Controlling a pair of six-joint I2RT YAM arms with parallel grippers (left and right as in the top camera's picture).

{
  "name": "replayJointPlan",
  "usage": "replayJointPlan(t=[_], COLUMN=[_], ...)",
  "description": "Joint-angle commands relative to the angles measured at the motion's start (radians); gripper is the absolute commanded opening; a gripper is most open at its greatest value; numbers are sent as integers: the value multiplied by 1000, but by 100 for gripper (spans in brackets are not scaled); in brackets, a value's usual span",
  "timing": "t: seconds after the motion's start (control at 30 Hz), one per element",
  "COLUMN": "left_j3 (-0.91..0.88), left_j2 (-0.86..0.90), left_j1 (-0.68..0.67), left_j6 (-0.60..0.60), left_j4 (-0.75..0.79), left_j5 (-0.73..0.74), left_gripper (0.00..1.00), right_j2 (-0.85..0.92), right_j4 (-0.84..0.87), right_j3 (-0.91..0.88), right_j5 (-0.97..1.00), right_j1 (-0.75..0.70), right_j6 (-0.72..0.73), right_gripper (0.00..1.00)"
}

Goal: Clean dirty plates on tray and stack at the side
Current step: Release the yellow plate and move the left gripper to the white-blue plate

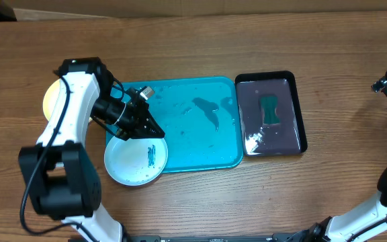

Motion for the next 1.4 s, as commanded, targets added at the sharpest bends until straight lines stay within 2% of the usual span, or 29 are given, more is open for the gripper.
replayJointPlan(t=[0.0,0.13,0.2,0.27,0.4,0.47,0.67,0.73,0.87,0.97,1.17,1.37], left_j3=[-4,-4,-4,-4,-4,-4,-4,-4,-6,-23,-148,-341], left_j2=[-115,-230,-296,-348,-433,-454,-460,-460,-460,-461,-460,-460], left_j1=[0,0,0,0,-2,-2,-2,-2,-2,-2,-2,0], left_j6=[51,34,-45,-190,-585,-671,-695,-689,-702,-716,-782,-817], left_j4=[-4,0,32,91,151,138,120,116,97,76,106,274], left_j5=[69,60,8,-127,-605,-708,-678,-677,-678,-687,-809,-818], left_gripper=[4,4,4,4,4,4,4,10,4,5,23,26], right_j2=[-23,-23,-23,-23,-23,-23,-23,-23,-23,-23,-23,-23], right_j4=[5,5,5,5,5,5,5,5,5,5,5,5], right_j3=[18,18,18,18,18,18,18,18,18,18,18,18], right_j5=[-5,-5,-5,-5,-5,-5,-5,-5,-5,-5,-5,-5], right_j1=[-1,-1,-1,-1,-1,-1,-1,-1,-1,-1,-1,-1], right_j6=[4,4,4,5,4,4,4,5,4,4,4,4], right_gripper=[100,100,100,100,100,100,100,100,100,100,100,100])
